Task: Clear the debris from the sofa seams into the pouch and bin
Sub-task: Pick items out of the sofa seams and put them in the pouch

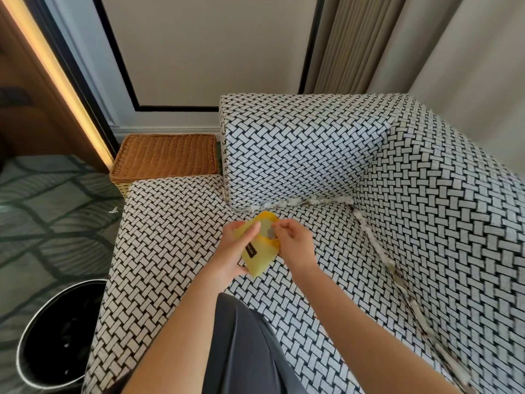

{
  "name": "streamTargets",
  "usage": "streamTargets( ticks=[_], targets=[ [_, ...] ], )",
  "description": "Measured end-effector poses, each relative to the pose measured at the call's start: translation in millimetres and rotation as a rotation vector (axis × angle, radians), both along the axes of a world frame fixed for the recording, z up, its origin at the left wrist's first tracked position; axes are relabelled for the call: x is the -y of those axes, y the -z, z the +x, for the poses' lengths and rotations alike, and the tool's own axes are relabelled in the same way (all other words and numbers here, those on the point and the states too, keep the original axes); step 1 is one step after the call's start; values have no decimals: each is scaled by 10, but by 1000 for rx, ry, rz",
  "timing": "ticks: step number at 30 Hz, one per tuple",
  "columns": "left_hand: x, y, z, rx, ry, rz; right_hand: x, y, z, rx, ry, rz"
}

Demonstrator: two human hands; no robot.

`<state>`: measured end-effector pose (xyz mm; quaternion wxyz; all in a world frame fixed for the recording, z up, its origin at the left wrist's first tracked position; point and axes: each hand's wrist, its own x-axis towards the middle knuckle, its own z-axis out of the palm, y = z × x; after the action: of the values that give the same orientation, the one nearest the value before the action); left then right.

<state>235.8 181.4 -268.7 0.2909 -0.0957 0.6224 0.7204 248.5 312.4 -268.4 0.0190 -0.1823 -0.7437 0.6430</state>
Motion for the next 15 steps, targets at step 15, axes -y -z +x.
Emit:
streamTargets(
  ticks=[15],
  targets=[
    [49,449,-271,-11,-100,-301,-447,685,-237,119,104,471]
  ],
)
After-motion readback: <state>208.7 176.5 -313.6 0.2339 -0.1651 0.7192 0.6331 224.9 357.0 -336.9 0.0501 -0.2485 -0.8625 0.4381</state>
